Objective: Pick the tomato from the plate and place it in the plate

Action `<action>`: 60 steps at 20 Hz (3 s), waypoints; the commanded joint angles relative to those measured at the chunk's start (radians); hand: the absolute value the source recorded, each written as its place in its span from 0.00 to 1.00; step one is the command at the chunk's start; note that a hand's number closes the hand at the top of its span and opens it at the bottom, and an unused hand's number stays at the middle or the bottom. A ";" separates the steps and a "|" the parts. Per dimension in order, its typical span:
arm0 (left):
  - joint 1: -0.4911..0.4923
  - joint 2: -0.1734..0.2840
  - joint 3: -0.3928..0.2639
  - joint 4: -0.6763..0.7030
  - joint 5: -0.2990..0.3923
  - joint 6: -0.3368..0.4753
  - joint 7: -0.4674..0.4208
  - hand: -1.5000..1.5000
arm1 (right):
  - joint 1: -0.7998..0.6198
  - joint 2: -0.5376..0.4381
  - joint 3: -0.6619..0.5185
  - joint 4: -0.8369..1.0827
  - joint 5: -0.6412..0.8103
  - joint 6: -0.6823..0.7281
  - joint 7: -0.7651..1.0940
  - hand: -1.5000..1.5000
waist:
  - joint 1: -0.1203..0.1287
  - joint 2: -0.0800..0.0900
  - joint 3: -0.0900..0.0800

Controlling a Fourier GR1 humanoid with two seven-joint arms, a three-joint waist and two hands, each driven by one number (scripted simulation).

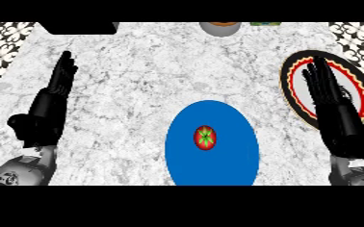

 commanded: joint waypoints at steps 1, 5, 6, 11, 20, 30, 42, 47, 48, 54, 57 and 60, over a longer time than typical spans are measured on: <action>0.060 0.012 0.030 -0.013 0.035 -0.062 -0.034 0.50 | -0.049 0.083 0.111 0.024 0.062 -0.023 0.073 1.00 | 0.009 -0.012 -0.013; 0.068 -0.025 -0.028 0.087 0.055 -0.112 -0.093 0.50 | -0.167 0.245 0.363 0.080 0.078 0.002 0.221 1.00 | 0.075 0.004 -0.018; 0.066 -0.014 -0.021 0.103 0.081 -0.147 -0.093 0.50 | -0.199 0.300 0.401 0.110 0.072 0.001 0.247 1.00 | 0.094 0.010 -0.019; 0.150 -0.039 -0.001 0.178 0.132 -0.196 -0.172 0.50 | -0.170 0.427 0.473 0.208 0.454 -0.372 0.123 0.00 | 0.026 -0.008 -0.015; 0.096 -0.038 0.083 0.318 0.146 -0.288 -0.241 0.50 | -0.001 0.379 0.663 0.188 0.712 -0.592 0.104 0.00 | -0.011 -0.015 -0.013; 0.114 -0.032 0.110 0.338 0.138 -0.300 -0.258 0.50 | -0.048 0.203 0.621 -0.001 1.021 -0.218 0.679 0.00 | -0.019 -0.019 -0.017; 0.088 -0.099 0.086 0.298 0.080 -0.262 -0.190 0.50 | -0.053 0.261 0.662 -0.161 1.094 0.205 1.092 0.00 | -0.006 -0.014 -0.013; 0.060 -0.114 0.141 0.409 0.071 -0.322 -0.279 0.50 | -0.094 0.283 0.559 -0.144 1.057 0.328 1.083 0.00 | -0.006 -0.012 -0.013; 0.088 -0.128 0.096 0.344 0.050 -0.292 -0.242 0.50 | -0.108 0.301 0.600 -0.081 1.092 0.332 1.116 0.00 | -0.003 -0.013 -0.013; 0.067 -0.101 0.179 0.429 0.064 -0.385 -0.304 0.50 | -0.104 0.333 0.521 0.044 1.073 0.345 0.998 0.00 | -0.004 -0.012 -0.013; 0.095 -0.141 0.170 0.340 0.031 -0.356 -0.237 0.50 | -0.132 0.413 0.502 0.107 1.140 0.346 0.995 0.00 | -0.002 -0.013 -0.012; 0.135 -0.118 0.200 0.313 0.044 -0.392 -0.256 0.50 | -0.099 0.412 0.501 0.184 1.171 0.289 0.940 0.00 | 0.000 -0.013 -0.012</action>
